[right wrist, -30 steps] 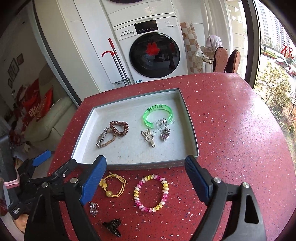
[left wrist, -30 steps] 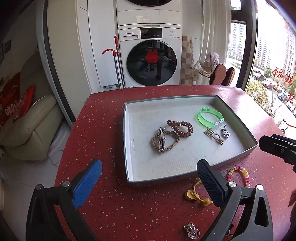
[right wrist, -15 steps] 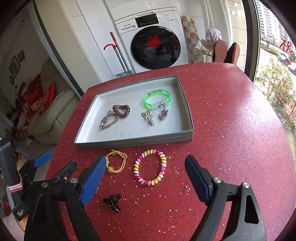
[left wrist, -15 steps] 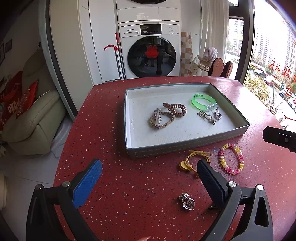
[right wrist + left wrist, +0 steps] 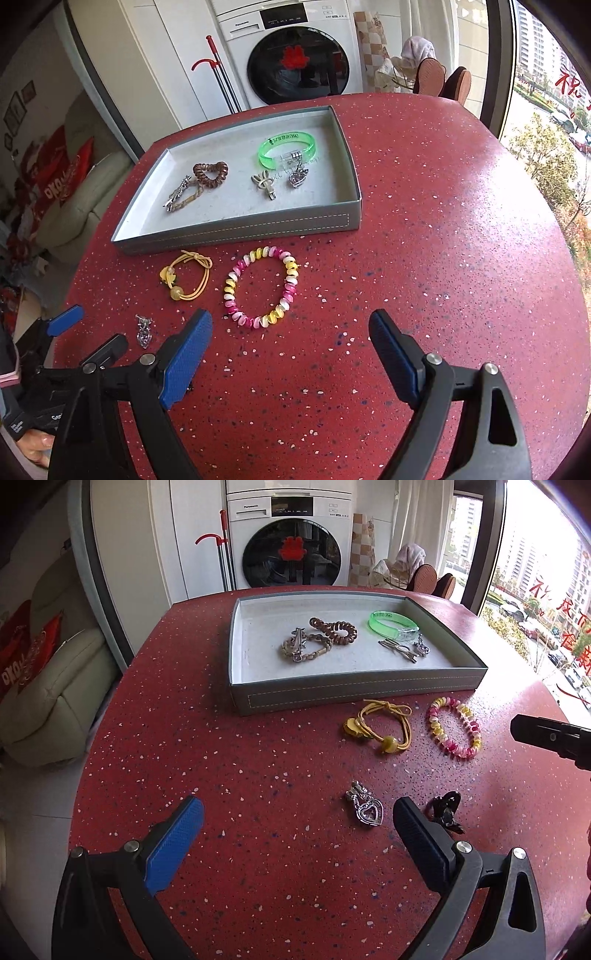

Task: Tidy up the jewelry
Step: 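Move the left tool to the heart pendant while the right tool approaches the beaded bracelet, then grasp the silver heart pendant with the left tool while the right tool grasps the pink-yellow beaded bracelet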

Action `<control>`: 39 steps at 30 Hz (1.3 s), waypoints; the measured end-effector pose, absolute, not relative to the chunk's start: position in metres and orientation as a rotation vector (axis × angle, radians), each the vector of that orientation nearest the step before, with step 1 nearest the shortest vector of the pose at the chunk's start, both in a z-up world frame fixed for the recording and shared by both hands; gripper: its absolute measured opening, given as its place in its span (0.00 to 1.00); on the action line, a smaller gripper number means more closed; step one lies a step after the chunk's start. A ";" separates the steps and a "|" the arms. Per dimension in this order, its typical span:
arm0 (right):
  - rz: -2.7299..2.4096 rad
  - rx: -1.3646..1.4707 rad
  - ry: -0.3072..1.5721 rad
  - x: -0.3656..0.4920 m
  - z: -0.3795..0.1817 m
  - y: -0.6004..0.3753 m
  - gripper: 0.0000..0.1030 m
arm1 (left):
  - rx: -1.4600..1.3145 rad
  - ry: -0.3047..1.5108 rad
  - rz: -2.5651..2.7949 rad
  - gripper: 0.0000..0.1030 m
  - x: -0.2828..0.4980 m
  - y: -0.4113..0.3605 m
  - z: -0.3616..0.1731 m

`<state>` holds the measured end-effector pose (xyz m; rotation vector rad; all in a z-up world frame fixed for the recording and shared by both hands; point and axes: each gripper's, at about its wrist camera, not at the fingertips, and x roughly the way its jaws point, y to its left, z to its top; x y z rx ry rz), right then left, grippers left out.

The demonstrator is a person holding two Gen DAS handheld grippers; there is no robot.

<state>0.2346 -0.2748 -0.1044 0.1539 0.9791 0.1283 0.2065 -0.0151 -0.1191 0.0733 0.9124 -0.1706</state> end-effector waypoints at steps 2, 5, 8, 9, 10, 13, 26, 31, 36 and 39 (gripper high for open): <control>0.118 0.151 0.989 0.237 -0.109 -0.276 0.86 | 0.067 0.916 -0.167 1.00 0.206 -0.016 -0.120; 0.105 0.146 1.000 0.243 -0.115 -0.277 0.86 | 0.058 0.928 -0.157 1.00 0.207 -0.018 -0.123; 0.088 0.128 1.006 0.249 -0.120 -0.277 0.86 | 0.053 0.942 -0.144 1.00 0.210 -0.020 -0.128; 0.083 0.125 1.008 0.252 -0.121 -0.277 0.86 | 0.052 0.946 -0.141 1.00 0.211 -0.021 -0.129; 0.081 0.122 1.009 0.254 -0.123 -0.277 0.85 | 0.054 0.946 -0.140 1.00 0.211 -0.022 -0.130; 0.075 0.115 1.015 0.261 -0.126 -0.275 0.79 | 0.075 0.941 -0.143 1.00 0.212 -0.027 -0.134; 0.057 -0.064 1.007 0.264 -0.135 -0.245 0.47 | 0.108 0.952 -0.159 0.89 0.213 -0.035 -0.140; 0.077 -0.071 1.009 0.263 -0.134 -0.239 0.30 | 0.108 0.958 -0.193 0.72 0.211 -0.040 -0.138; 0.091 -0.075 1.008 0.262 -0.133 -0.234 0.12 | 0.118 0.955 -0.212 0.62 0.209 -0.045 -0.137; 0.088 -0.078 1.005 0.263 -0.134 -0.233 0.10 | 0.115 0.949 -0.219 0.49 0.209 -0.043 -0.137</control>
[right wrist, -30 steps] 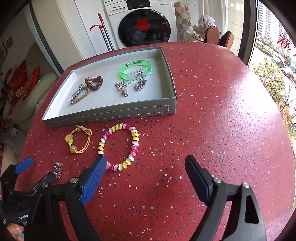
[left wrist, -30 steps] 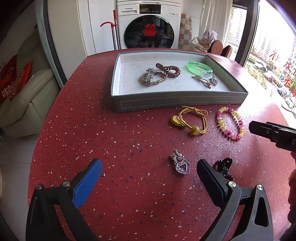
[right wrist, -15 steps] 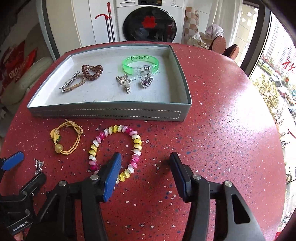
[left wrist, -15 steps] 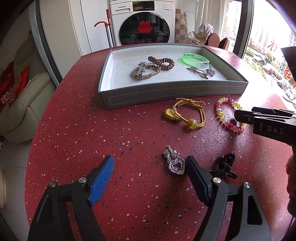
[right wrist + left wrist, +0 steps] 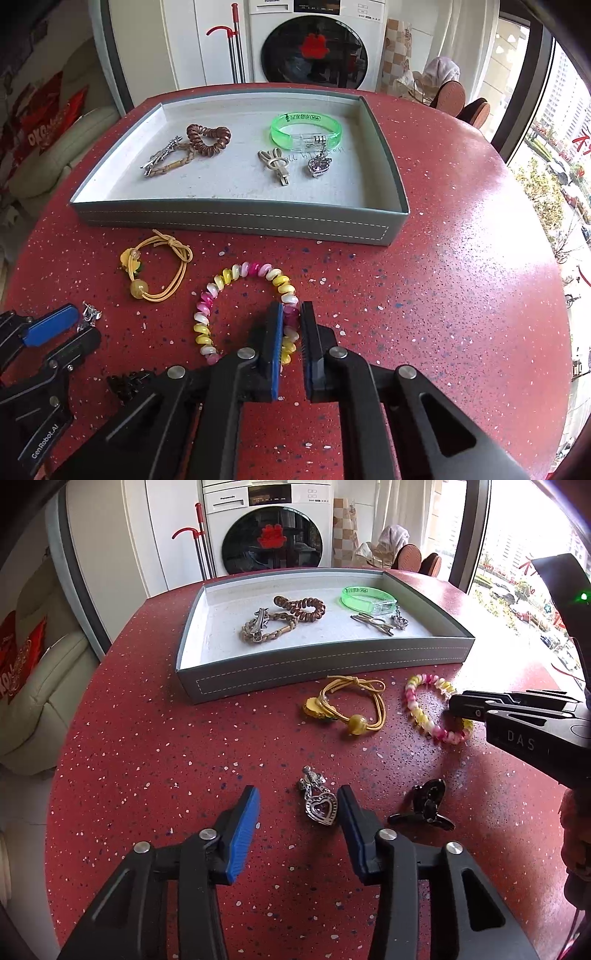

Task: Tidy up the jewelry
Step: 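Grasp the silver heart pendant with the left tool while the right tool grasps the pink-yellow beaded bracelet, then carry the heart pendant with the left tool while the right tool carries the beaded bracelet into the tray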

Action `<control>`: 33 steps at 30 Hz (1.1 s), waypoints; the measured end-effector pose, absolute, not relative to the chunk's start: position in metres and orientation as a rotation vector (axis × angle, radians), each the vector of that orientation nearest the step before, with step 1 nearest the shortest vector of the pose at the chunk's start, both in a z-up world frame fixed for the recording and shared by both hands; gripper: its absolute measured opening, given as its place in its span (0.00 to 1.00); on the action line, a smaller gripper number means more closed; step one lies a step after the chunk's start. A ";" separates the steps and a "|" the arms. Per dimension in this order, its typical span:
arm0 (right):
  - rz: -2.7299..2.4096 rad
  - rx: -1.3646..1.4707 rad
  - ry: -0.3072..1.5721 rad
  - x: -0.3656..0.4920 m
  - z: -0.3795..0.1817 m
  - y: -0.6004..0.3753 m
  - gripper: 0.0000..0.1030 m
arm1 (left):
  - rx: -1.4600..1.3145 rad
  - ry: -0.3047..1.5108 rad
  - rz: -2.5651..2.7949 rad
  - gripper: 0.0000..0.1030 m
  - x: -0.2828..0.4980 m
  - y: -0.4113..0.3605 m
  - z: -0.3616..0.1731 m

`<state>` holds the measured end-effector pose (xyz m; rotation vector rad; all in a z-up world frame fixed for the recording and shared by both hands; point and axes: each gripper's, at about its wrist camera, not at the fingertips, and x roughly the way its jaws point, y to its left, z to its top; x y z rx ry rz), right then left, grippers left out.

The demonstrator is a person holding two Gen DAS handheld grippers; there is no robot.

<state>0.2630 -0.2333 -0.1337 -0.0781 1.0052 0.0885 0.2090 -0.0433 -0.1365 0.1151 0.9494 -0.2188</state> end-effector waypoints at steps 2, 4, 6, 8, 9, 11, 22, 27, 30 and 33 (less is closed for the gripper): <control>0.085 -0.076 0.999 0.262 -0.133 -0.234 0.10 | 0.114 0.953 -0.220 0.47 0.209 -0.042 -0.136; 0.084 -0.070 0.990 0.260 -0.131 -0.236 0.09 | 0.113 0.950 -0.223 0.37 0.209 -0.040 -0.136; 0.083 -0.064 0.982 0.258 -0.128 -0.237 0.09 | 0.110 0.950 -0.229 0.34 0.209 -0.038 -0.136; 0.086 -0.052 0.974 0.255 -0.124 -0.239 0.09 | 0.102 0.950 -0.240 0.34 0.209 -0.036 -0.136; 0.088 -0.046 0.969 0.254 -0.122 -0.240 0.09 | 0.099 0.949 -0.244 0.34 0.208 -0.035 -0.136; 0.091 -0.034 0.959 0.251 -0.118 -0.243 0.09 | 0.094 0.948 -0.248 0.34 0.208 -0.032 -0.135; 0.128 0.018 0.934 0.239 -0.102 -0.243 0.09 | 0.057 0.915 -0.276 0.34 0.202 -0.024 -0.121; 0.149 0.035 0.928 0.234 -0.095 -0.240 0.10 | 0.047 0.895 -0.286 0.34 0.201 -0.022 -0.113; 0.157 0.046 0.925 0.231 -0.091 -0.239 0.09 | 0.043 0.884 -0.291 0.34 0.200 -0.020 -0.109; 0.167 0.057 0.926 0.230 -0.087 -0.239 0.09 | 0.038 0.872 -0.295 0.34 0.200 -0.017 -0.104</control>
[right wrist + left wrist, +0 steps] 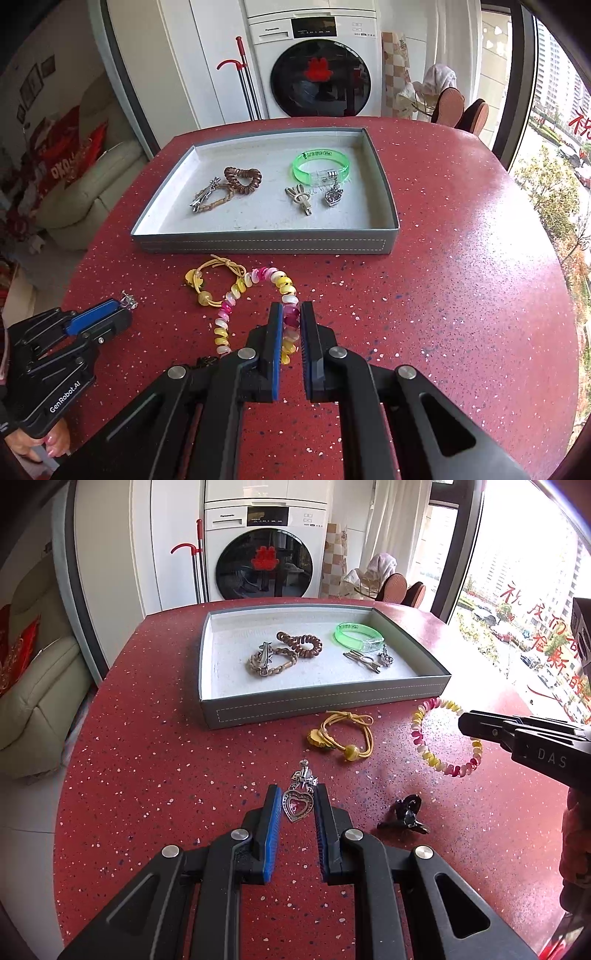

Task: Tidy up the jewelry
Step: 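Carry the heart pendant with the left tool while the right tool carries the beaded bracelet into the tray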

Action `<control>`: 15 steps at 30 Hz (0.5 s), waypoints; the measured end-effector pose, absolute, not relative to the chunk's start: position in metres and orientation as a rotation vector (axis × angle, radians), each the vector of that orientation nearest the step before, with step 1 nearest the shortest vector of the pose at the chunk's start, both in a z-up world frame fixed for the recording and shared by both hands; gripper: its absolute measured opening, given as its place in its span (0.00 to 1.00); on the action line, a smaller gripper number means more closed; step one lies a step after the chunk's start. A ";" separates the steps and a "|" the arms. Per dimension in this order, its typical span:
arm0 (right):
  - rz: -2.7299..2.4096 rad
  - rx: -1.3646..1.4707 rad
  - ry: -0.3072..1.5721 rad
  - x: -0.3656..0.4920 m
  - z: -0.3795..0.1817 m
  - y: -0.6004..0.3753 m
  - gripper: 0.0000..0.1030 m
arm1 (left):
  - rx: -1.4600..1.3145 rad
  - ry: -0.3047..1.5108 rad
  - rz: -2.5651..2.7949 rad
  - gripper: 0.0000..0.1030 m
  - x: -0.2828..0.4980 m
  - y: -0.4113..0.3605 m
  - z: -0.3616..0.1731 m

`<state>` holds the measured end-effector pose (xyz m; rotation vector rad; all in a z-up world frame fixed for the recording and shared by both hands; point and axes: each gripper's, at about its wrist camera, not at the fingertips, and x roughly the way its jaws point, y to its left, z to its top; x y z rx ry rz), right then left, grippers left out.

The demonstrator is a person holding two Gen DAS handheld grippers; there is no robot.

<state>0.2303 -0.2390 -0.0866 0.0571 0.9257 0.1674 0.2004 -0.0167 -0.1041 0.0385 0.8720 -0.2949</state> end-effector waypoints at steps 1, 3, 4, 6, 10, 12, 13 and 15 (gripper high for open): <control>0.169 0.061 0.923 0.231 -0.085 -0.239 0.09 | 0.038 0.867 -0.297 0.34 0.202 -0.016 -0.102; 0.171 0.069 0.916 0.232 -0.080 -0.240 0.09 | 0.037 0.854 -0.298 0.34 0.203 -0.013 -0.097; 0.173 0.074 0.912 0.233 -0.077 -0.241 0.09 | 0.037 0.847 -0.298 0.34 0.205 -0.011 -0.095; 0.177 0.085 0.907 0.237 -0.073 -0.242 0.09 | 0.039 0.832 -0.296 0.34 0.208 -0.008 -0.088; 0.175 0.100 0.896 0.247 -0.064 -0.243 0.09 | 0.039 0.810 -0.291 0.34 0.220 -0.002 -0.078; 0.173 0.105 0.890 0.254 -0.060 -0.243 0.09 | 0.035 0.804 -0.293 0.34 0.227 0.000 -0.073; 0.171 0.106 0.887 0.258 -0.058 -0.244 0.09 | 0.035 0.801 -0.293 0.34 0.231 0.001 -0.071; 0.168 0.112 0.883 0.266 -0.055 -0.244 0.10 | 0.037 0.795 -0.295 0.34 0.240 0.001 -0.067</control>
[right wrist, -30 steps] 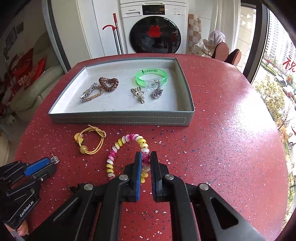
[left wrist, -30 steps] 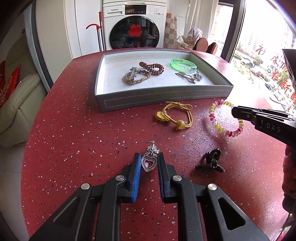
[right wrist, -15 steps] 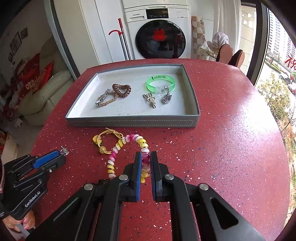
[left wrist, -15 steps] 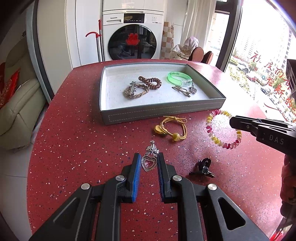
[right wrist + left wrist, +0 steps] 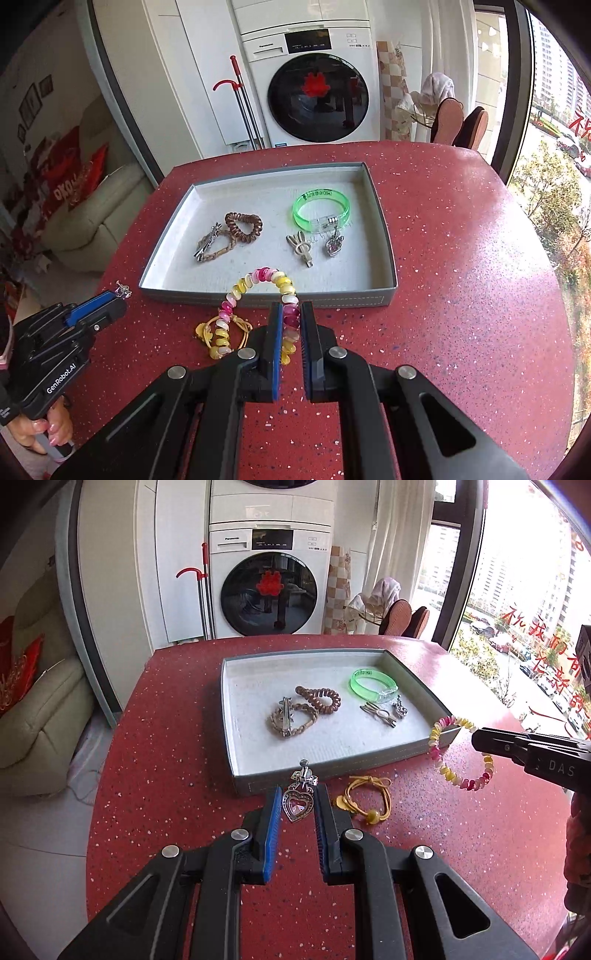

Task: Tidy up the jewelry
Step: 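Carry the heart pendant with the left tool while the right tool carries the beaded bracelet into the tray, then open both tools to release the pendant and beaded bracelet in the tray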

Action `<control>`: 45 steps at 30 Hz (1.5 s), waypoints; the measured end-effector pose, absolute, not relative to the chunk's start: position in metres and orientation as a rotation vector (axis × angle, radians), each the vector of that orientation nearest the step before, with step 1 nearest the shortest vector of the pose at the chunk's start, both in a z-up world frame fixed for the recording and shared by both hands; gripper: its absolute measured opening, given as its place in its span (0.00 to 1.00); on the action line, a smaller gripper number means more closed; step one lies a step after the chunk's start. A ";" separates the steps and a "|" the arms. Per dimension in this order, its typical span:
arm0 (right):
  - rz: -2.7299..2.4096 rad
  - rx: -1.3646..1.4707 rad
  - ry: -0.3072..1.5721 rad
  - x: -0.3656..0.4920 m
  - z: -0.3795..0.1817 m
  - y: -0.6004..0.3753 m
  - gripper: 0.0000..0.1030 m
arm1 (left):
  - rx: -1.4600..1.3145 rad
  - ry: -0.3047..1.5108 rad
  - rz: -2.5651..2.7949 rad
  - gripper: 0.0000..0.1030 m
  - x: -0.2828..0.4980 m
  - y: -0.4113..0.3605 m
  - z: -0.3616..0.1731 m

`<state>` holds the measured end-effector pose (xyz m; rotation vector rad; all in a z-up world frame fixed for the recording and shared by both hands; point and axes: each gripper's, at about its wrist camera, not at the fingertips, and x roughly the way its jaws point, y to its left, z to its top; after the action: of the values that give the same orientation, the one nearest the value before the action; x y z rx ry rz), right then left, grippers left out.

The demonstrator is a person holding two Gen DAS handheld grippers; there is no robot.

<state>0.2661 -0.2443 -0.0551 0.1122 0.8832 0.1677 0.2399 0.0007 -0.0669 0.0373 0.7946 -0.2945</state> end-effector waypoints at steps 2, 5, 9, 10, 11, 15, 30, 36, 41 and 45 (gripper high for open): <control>0.168 0.123 0.884 0.277 -0.053 -0.245 0.09 | 0.039 0.792 -0.299 0.34 0.250 -0.001 -0.063; 0.164 0.129 0.889 0.294 -0.053 -0.245 0.09 | 0.043 0.796 -0.305 0.34 0.269 -0.004 -0.060; 0.156 0.133 0.904 0.317 -0.058 -0.247 0.09 | 0.048 0.808 -0.305 0.34 0.294 -0.011 -0.059; 0.156 0.139 0.913 0.323 -0.061 -0.248 0.09 | 0.050 0.815 -0.307 0.34 0.301 -0.013 -0.060; 0.156 0.147 0.923 0.329 -0.064 -0.250 0.09 | 0.052 0.823 -0.309 0.34 0.307 -0.015 -0.062; 0.150 0.173 0.965 0.350 -0.080 -0.254 0.09 | 0.063 0.868 -0.329 0.34 0.329 -0.025 -0.073; 0.061 0.180 1.001 0.387 -0.118 -0.264 0.09 | 0.159 0.958 -0.292 0.34 0.371 -0.055 -0.118; 0.045 0.143 0.984 0.389 -0.119 -0.262 0.10 | 0.174 0.926 -0.245 0.35 0.375 -0.055 -0.123; 0.050 0.129 0.987 0.388 -0.118 -0.258 0.11 | 0.201 0.905 -0.218 0.35 0.373 -0.059 -0.122; 0.069 0.127 0.971 0.384 -0.113 -0.255 0.40 | 0.200 0.893 -0.194 0.35 0.371 -0.058 -0.121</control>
<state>0.3837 -0.2554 -0.1126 0.1273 0.9712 0.0692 0.3709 -0.0580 -0.1207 0.2001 0.8932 -0.1942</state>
